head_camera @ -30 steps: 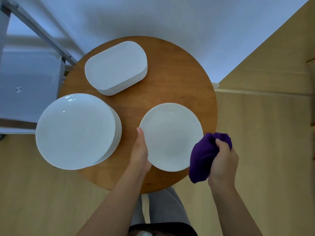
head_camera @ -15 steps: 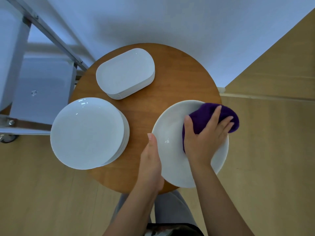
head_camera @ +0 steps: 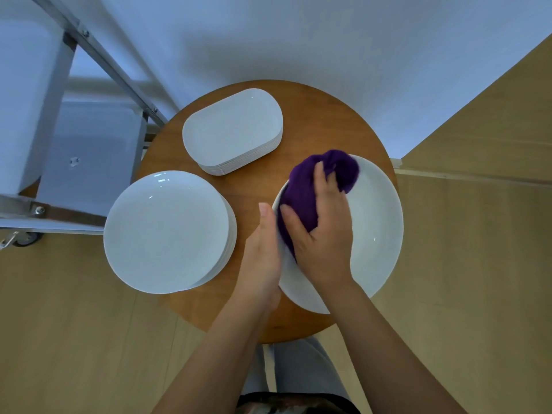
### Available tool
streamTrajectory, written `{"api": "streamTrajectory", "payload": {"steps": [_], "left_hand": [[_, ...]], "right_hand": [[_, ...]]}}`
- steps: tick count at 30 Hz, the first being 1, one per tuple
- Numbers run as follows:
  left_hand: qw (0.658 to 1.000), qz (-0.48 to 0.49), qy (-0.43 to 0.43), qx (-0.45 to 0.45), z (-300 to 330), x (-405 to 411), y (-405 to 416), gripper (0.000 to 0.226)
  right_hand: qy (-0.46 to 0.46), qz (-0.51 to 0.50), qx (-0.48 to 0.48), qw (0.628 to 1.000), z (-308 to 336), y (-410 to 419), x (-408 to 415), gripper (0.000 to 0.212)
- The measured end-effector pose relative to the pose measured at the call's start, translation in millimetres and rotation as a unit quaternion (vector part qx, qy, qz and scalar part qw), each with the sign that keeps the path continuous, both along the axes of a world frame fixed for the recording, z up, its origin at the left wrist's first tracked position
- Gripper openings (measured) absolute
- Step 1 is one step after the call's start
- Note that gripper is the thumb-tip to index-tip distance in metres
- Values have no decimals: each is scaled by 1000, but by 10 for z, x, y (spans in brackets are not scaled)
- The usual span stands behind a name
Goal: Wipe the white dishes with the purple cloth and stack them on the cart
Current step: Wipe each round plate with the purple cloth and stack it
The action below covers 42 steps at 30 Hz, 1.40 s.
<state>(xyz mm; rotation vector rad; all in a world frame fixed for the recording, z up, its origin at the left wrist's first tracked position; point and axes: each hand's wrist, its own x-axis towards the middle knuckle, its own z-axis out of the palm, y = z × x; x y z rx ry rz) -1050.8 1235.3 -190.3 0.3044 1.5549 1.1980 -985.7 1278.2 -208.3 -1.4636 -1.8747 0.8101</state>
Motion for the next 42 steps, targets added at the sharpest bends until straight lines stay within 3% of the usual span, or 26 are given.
{"api": "streamTrajectory", "payload": {"steps": [4, 11, 19, 21, 23, 24, 26, 28, 31, 33, 37, 42], "left_hand": [[996, 26, -84, -10, -13, -136, -57, 40], [994, 21, -106, -35, 6, -400, -84, 55], [994, 61, -94, 3, 135, -563, -18, 84], [996, 61, -65, -8, 155, -552, -32, 82], [997, 73, -31, -19, 150, -544, -79, 67], [995, 94, -32, -19, 138, -549, -97, 58], [993, 104, -42, -34, 110, -576, -118, 64], [994, 81, -66, -39, 94, -575, -107, 65], [988, 59, -124, -75, 79, -494, -134, 48], [991, 34, -93, -87, 95, -455, -179, 45], [997, -12, -54, -46, 166, -406, -246, 26], [998, -31, -45, -14, 181, -407, -238, 33]], "right_hand": [[-1, 123, 67, 990, -55, -270, 16, 56], [-6, 256, 11, 967, -131, -560, 328, 49], [-136, 227, -11, 964, -23, -466, 654, 34], [-187, 173, -36, 966, 5, -376, 692, 28], [-196, 53, -71, 977, 45, -266, 732, 25], [-175, -9, -57, 983, 68, -229, 746, 24], [-103, -66, 21, 992, 130, -263, 694, 24], [-64, -28, 61, 996, 183, -420, 489, 39], [-110, 138, 42, 983, 171, -647, 96, 59], [-129, 191, 47, 972, 135, -627, -24, 60], [-104, 215, 142, 961, 46, -396, 7, 54], [-95, 158, 156, 970, -10, -141, 25, 56]]}}
